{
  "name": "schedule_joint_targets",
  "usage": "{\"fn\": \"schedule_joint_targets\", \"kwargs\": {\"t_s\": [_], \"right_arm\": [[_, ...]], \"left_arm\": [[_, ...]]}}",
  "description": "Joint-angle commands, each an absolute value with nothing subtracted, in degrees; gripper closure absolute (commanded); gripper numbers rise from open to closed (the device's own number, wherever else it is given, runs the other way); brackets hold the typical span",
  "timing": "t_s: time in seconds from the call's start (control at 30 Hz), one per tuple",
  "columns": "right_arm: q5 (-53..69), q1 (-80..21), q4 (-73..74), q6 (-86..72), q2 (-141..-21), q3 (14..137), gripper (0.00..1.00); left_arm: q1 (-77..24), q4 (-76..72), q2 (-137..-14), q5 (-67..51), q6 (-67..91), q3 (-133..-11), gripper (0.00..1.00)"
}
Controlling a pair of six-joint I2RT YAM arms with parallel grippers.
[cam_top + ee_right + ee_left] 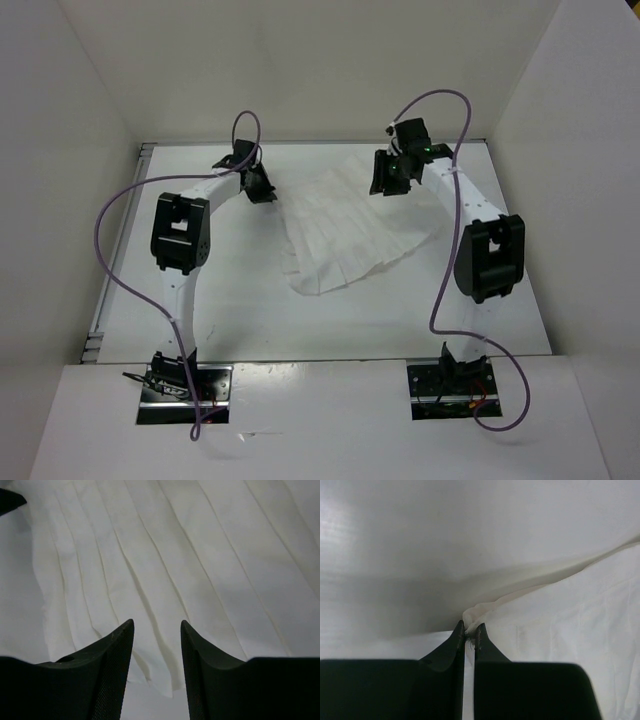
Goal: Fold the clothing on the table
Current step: Fold the skirt
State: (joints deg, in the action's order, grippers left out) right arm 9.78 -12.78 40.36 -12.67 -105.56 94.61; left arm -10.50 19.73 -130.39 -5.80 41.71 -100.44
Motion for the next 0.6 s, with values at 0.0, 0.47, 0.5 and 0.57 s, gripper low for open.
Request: {"fn": "schedule_joint_targets", "kwargs": {"t_s": [0.0,0.47,0.5,0.57], "right_arm": [[11.5,-13.7,38.1,-9.7,-111.6,99.1,0.52],[11.0,-15.6,37.7,-14.8,-127.5,98.5,0.99],[11.0,-16.9,37.7,-15.7,-126.9,95.4,0.99],[11.5,-18.5,37.7,-17.5,-123.9,91.3,0.99]], "left_arm": [[-10.2,22.8,-135.8,-4.7,38.7,-106.9,1.0],[-7.4,25.1,-136.8,-5.9,38.1,-114.4,1.0],[-7.4,25.1,-136.8,-5.9,38.1,-114.4,1.0],[-7.4,25.1,-136.2,-5.9,37.6,-113.9,1.0]]}}
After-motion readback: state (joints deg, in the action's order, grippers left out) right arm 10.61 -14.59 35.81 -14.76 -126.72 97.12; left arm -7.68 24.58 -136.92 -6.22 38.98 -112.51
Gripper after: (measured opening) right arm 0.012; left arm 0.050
